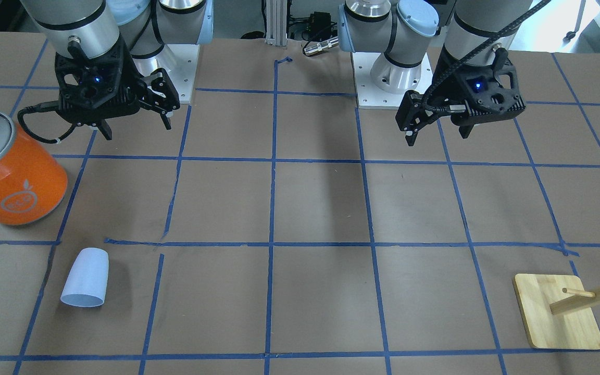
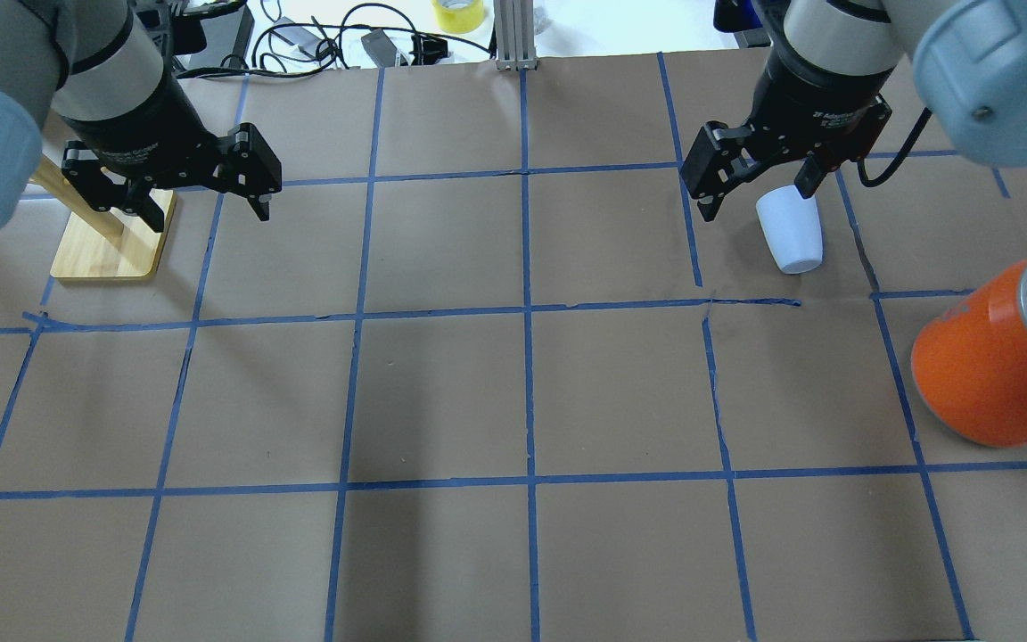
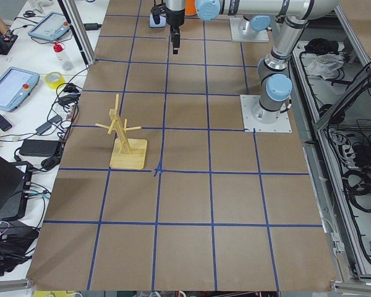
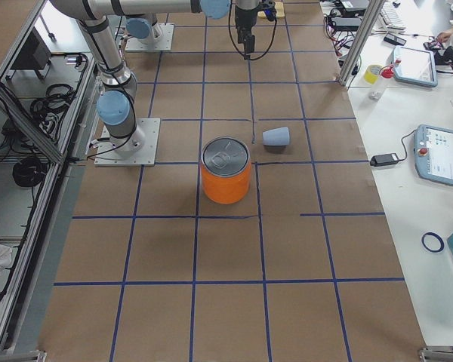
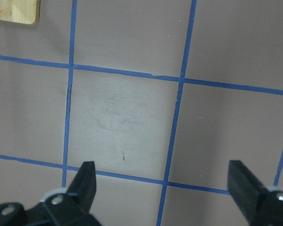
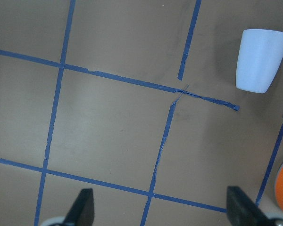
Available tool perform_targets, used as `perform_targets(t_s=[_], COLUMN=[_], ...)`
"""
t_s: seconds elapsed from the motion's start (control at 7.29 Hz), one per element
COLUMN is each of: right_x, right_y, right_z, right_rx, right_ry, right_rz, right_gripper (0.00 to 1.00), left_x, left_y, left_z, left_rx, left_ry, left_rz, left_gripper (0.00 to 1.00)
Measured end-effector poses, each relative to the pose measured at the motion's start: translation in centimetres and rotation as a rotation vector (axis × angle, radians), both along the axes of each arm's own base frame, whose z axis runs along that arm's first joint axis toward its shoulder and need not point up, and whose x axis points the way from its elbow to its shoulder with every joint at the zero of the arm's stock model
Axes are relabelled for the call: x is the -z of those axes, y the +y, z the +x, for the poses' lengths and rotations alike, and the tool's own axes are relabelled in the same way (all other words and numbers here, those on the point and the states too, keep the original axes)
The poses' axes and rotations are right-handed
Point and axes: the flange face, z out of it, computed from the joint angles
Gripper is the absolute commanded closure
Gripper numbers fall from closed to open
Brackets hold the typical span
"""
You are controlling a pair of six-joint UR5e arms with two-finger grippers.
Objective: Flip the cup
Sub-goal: 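Open the right gripper and raise it above the white cup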
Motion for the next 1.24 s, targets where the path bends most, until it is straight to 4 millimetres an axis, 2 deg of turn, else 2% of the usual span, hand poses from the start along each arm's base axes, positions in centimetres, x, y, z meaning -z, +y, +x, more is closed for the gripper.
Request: perform_targets(t_s=[0.41, 0.69, 0.96, 1.24], right_x=[0.5, 1.3, 3.9, 9.2], right_y=[-0.1, -1.4, -5.5, -10.8], right_z=[-0.1, -1.3, -3.7, -5.8], right_rx=[-0.001, 0.032, 0.072, 0.098], right_ry=[-0.003, -0.005, 0.013, 0.061], right_rz=[0.007, 0.006, -0.024, -0.070], right_gripper=[0.00, 0.00, 0.00, 0.00], left_x=[0.1, 0.2, 0.2, 0.2], left_y=[-0.1, -0.1, -0.1, -0.1], left_z=[0.0, 0.0, 0.0, 0.0], left_rx=[0.012, 0.009, 0.007, 0.008], left_ry=[-0.001, -0.001, -0.001, -0.001], left_rz=[0.004, 0.005, 0.005, 0.004], left_gripper=[0.00, 0.00, 0.00, 0.00])
